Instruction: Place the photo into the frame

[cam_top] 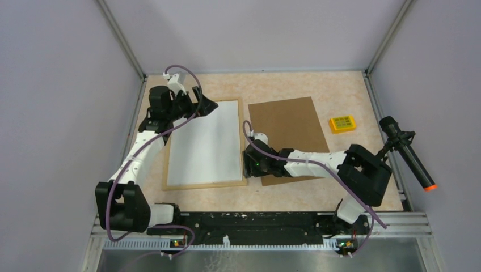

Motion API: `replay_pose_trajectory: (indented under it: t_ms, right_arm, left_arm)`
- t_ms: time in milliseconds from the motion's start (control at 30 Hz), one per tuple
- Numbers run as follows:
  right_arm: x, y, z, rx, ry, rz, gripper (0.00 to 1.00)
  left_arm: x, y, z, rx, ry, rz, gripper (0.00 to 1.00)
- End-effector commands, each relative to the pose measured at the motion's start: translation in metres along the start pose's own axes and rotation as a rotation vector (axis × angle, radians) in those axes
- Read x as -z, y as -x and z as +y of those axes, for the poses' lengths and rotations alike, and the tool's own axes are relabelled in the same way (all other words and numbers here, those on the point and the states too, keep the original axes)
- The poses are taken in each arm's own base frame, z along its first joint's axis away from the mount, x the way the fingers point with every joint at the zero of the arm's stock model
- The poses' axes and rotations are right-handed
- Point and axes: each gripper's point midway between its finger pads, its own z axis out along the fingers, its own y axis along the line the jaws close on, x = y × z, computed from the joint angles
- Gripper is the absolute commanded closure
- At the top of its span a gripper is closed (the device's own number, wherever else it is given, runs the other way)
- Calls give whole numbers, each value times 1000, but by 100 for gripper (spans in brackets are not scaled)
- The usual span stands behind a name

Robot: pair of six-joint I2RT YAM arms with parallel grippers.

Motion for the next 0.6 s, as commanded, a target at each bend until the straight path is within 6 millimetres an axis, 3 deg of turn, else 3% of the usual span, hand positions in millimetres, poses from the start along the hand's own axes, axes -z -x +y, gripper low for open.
replay_pose_trajectory:
  t_ms: [0,200,300,400,467,567]
  right_arm:
    - [-9,1,14,-13,-42,-21,45]
    - [-20,-3,14,37,-140,-3,51]
    - [-17,-7,8,49,-174,-16,53]
    - [-11,-5,16,56,-122,-20,53]
    - [0,3,23,74,-90,-35,51]
    - [29,19,29,128,-46,-76,35]
  left_arm:
    - [-3,8,-6,-31,-16,-11,1]
    - [-4,8,-5,-35,-9,-10,1]
    - [-3,8,-7,-33,-16,-9,1]
    - [-2,9,-8,-36,-17,-14,1]
    - [-2,9,-9,-35,-21,-13,1]
    - [-4,6,-10,-30,-32,-1,1]
